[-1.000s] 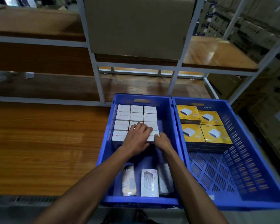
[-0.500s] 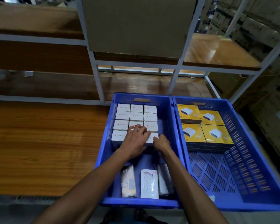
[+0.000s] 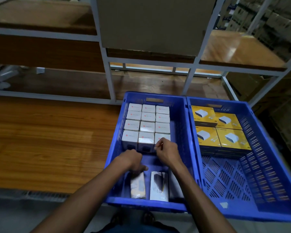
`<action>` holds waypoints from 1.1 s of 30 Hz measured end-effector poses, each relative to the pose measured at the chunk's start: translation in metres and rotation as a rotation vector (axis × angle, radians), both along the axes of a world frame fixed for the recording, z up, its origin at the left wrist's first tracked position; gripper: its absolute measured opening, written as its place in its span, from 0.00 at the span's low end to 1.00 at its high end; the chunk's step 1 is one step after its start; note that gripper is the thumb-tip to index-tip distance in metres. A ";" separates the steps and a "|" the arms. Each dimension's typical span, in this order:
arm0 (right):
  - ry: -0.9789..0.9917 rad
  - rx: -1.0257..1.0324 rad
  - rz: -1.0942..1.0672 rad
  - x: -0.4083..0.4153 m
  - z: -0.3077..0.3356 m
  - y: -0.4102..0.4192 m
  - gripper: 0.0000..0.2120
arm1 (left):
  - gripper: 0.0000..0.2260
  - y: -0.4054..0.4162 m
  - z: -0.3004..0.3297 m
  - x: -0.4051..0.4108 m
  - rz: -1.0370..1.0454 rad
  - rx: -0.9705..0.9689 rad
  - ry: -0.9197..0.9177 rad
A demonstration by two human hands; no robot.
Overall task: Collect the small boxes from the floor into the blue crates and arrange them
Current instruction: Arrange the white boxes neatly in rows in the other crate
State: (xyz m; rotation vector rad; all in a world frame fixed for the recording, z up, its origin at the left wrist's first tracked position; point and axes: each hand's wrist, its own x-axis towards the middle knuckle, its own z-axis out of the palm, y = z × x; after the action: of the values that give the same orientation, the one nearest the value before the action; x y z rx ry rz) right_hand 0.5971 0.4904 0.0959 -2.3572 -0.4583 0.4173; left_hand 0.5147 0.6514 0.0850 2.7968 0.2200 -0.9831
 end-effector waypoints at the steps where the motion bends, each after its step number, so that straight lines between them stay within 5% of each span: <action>1: 0.072 -0.066 0.071 -0.002 0.000 0.002 0.10 | 0.31 -0.003 -0.002 -0.001 0.006 -0.009 0.061; 4: 0.169 -0.243 0.249 -0.007 -0.007 0.006 0.09 | 0.32 -0.008 -0.002 -0.002 0.030 -0.054 0.184; 8: 0.176 -0.257 0.251 -0.008 -0.015 0.003 0.11 | 0.30 -0.002 0.003 -0.001 0.089 -0.139 0.111; 15: 0.079 0.110 -0.151 0.007 0.004 -0.010 0.17 | 0.19 0.016 0.022 0.007 0.392 -0.592 -0.351; 24: 0.544 0.492 -0.285 0.008 0.034 -0.008 0.35 | 0.17 0.020 0.043 0.013 0.940 -1.378 -0.611; 29: 0.685 0.737 -0.184 -0.003 0.040 -0.008 0.27 | 0.24 0.019 0.038 0.007 1.013 -1.491 -0.733; 33: 0.684 0.871 -0.210 0.000 0.040 -0.003 0.25 | 0.33 0.024 0.038 0.001 0.740 -1.372 -0.836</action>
State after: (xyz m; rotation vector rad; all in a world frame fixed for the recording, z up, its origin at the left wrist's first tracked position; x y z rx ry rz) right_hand 0.5971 0.4869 0.1355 -1.2955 -0.0291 0.7079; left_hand 0.5162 0.6750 0.1230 1.3995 0.2659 0.2561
